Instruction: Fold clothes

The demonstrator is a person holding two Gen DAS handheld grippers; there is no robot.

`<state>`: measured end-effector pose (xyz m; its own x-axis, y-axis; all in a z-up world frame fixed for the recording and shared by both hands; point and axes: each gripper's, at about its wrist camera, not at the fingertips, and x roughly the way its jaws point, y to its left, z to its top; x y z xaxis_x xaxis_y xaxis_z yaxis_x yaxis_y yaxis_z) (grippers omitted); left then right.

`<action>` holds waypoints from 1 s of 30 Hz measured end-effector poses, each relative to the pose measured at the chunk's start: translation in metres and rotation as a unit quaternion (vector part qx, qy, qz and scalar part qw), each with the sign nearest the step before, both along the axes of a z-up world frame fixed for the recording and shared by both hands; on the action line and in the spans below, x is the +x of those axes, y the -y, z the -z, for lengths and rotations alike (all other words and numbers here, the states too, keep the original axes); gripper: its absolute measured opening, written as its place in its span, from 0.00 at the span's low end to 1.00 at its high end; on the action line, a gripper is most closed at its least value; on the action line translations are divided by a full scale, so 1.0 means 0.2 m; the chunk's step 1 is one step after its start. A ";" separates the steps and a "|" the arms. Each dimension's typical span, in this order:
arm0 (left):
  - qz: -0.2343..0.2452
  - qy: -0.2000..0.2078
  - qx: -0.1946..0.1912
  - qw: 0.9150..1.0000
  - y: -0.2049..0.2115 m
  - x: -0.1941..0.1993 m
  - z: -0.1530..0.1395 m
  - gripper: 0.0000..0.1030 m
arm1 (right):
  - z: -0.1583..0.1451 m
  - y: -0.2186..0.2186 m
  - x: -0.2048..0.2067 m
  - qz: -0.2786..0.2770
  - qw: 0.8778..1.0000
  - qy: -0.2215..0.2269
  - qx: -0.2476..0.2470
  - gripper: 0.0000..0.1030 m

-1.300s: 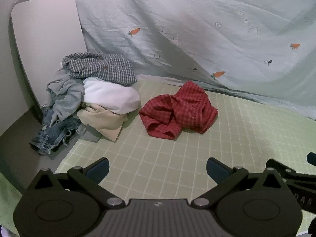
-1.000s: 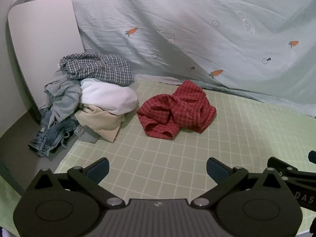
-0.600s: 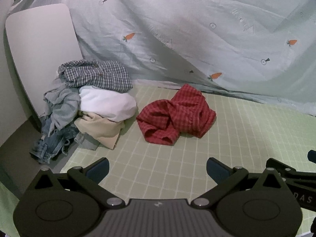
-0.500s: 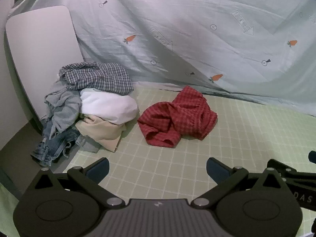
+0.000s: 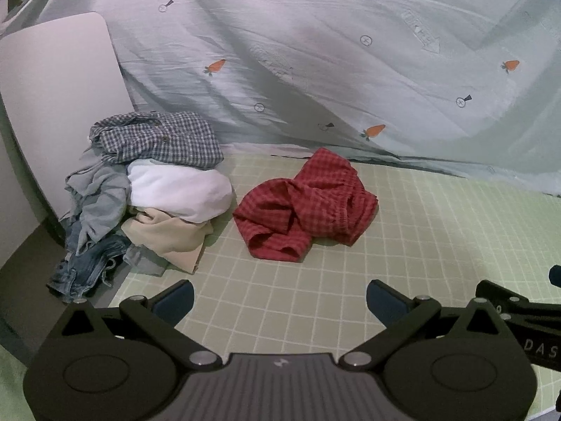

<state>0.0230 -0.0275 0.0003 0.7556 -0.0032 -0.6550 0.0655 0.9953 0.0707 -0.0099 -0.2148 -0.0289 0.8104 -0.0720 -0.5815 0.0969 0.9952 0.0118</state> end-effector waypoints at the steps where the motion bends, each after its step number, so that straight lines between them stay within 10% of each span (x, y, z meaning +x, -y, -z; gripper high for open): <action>1: 0.000 0.000 0.000 1.000 0.00 0.00 0.00 1.00 | 0.00 0.00 0.00 0.001 1.000 0.000 0.000 1.00; 30: -0.006 -0.034 0.000 0.999 0.00 0.15 0.08 1.00 | 0.04 0.02 0.11 0.009 1.000 -0.012 -0.001 1.00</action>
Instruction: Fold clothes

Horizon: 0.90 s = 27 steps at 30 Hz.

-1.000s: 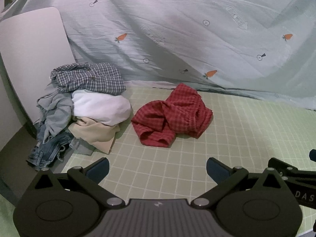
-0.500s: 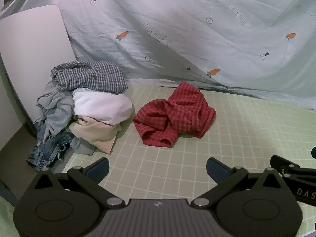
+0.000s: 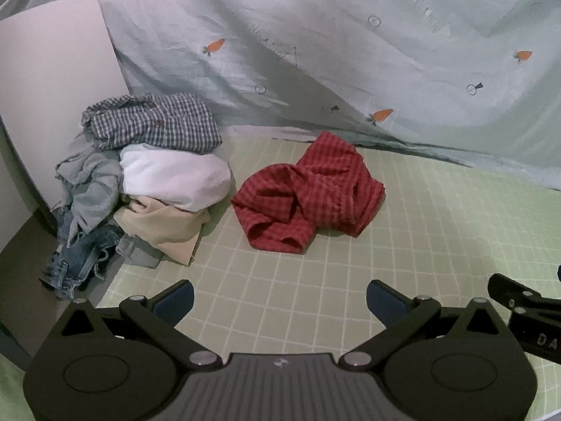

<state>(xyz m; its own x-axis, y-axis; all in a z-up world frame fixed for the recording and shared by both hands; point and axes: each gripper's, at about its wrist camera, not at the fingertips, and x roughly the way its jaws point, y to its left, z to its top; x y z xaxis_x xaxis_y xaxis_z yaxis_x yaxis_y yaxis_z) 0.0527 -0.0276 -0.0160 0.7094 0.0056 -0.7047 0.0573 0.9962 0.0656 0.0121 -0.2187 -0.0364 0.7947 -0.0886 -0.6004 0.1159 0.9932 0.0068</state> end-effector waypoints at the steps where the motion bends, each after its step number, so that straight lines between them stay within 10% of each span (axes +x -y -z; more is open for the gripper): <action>1: -0.001 -0.003 0.000 1.000 0.00 0.01 0.01 1.00 | 0.01 0.01 0.01 0.002 1.000 -0.002 0.003 1.00; 15: 0.000 -0.049 -0.029 0.998 -0.01 0.45 0.21 1.00 | 0.18 0.17 0.32 0.028 0.998 -0.030 0.040 1.00; 24: 0.007 -0.107 -0.042 0.993 -0.14 1.03 0.45 1.00 | 0.45 0.12 0.94 0.017 0.996 -0.090 0.019 1.00; 27: 0.017 -0.123 -0.058 0.991 -0.18 1.25 0.53 1.00 | 0.55 0.11 1.19 0.020 0.994 -0.107 0.020 0.86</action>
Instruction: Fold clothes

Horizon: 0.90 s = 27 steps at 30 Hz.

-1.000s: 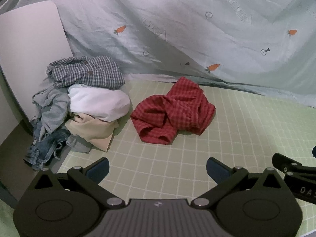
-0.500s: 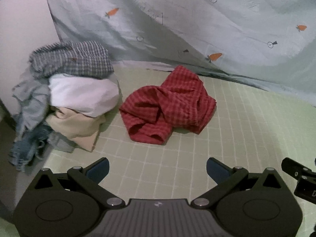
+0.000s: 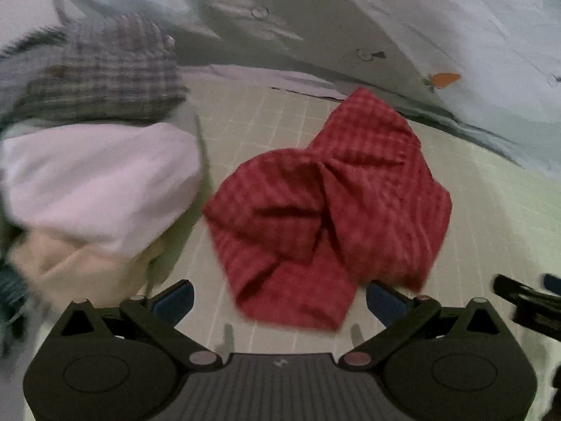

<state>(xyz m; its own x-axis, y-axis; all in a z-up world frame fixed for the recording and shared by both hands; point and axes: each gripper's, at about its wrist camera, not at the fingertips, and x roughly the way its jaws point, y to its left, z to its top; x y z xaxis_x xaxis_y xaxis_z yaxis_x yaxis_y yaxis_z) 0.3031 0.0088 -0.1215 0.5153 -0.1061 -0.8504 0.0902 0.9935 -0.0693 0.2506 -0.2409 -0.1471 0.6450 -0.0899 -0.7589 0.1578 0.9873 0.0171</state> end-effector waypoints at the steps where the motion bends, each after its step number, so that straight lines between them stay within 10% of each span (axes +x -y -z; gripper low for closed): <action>1: 0.007 -0.007 -0.018 1.000 -0.01 0.07 0.02 0.99 | 0.03 0.00 0.06 0.000 1.000 -0.001 0.010 0.84; 8: 0.044 -0.046 -0.118 0.991 0.05 0.31 0.14 0.99 | 0.21 -0.02 0.38 -0.010 0.998 -0.018 0.065 0.51; 14: 0.051 -0.070 -0.133 0.987 0.10 0.37 0.23 0.99 | 0.27 -0.10 0.44 -0.036 0.998 -0.020 0.048 0.45; 19: 0.058 -0.135 -0.176 0.973 0.12 0.37 0.32 0.99 | 0.27 -0.13 0.42 -0.066 0.997 -0.019 0.042 0.06; 24: 0.060 -0.151 -0.204 0.965 0.14 0.34 0.35 0.57 | 0.25 -0.14 0.33 -0.078 0.997 0.001 0.002 0.00; 27: 0.063 -0.126 -0.173 0.975 0.18 0.31 0.33 0.04 | 0.22 -0.10 0.25 -0.069 0.998 0.010 -0.006 0.00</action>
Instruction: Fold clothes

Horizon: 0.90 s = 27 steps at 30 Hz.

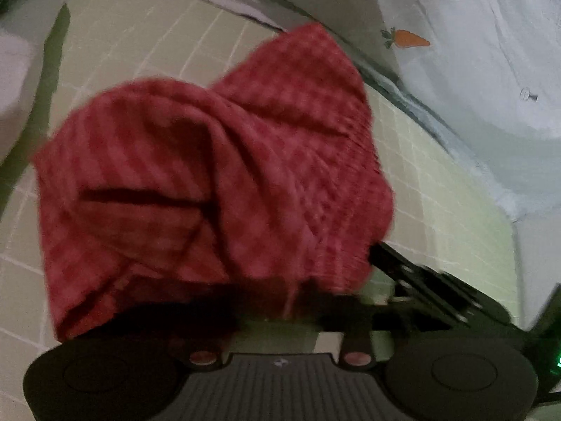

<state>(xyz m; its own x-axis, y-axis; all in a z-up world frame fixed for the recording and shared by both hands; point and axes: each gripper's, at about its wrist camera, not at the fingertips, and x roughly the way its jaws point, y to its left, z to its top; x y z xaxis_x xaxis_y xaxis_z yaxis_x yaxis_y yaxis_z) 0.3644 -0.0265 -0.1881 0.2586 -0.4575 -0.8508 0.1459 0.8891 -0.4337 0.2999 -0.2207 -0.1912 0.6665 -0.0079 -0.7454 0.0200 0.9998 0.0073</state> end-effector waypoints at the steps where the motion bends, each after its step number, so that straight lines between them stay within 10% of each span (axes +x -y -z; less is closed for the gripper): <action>1: -0.004 0.010 0.012 1.000 0.01 -0.02 -0.02 0.01 | -0.01 0.02 -0.03 0.003 1.000 0.003 -0.003 0.00; 9: -0.019 0.107 0.030 0.994 0.21 -0.39 -0.36 0.00 | -0.14 0.37 -0.46 0.018 0.997 0.035 -0.065 0.00; 21: -0.139 0.116 0.013 0.983 0.57 -0.98 -0.58 0.00 | -0.29 1.45 -1.37 0.109 0.988 0.040 -0.100 0.00; 27: -0.276 0.114 0.060 0.953 0.38 -0.98 -0.57 0.04 | -0.34 1.56 -1.58 0.119 0.992 0.033 -0.023 0.01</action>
